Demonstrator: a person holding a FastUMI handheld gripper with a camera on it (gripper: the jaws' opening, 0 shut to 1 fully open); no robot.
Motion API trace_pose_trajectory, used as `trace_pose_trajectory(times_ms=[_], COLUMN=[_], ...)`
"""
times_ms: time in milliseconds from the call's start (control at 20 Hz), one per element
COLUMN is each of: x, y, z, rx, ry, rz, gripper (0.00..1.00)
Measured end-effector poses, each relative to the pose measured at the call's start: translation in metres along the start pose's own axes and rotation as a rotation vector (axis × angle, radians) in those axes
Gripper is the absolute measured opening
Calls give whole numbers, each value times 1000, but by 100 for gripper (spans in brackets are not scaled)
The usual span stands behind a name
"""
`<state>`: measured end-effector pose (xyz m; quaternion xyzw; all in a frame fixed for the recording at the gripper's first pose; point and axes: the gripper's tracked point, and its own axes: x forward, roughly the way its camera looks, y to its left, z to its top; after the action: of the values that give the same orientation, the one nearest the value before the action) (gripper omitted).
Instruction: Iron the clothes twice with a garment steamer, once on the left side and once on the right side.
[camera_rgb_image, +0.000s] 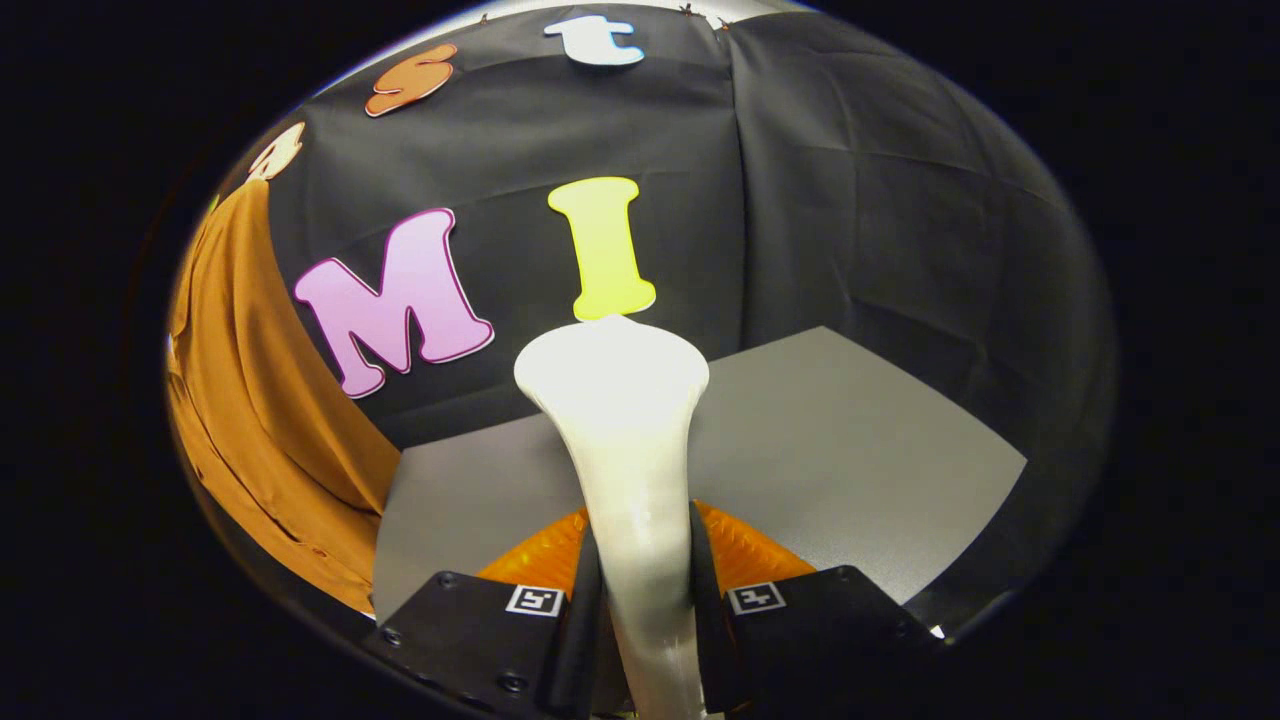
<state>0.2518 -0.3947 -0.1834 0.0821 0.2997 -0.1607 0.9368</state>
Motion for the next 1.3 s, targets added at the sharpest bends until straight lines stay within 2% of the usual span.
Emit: trace_pose_trajectory(times_ms=[550, 950, 1200, 1300], x=[-96, -155, -168, -169], y=[50, 162, 232, 249], z=[8, 9, 4, 2], rx=[-10, -45, -81, -90], ry=[-148, -269, -299, -299], rz=[-3, 51, 100, 91], gripper=[44, 44, 44, 45])
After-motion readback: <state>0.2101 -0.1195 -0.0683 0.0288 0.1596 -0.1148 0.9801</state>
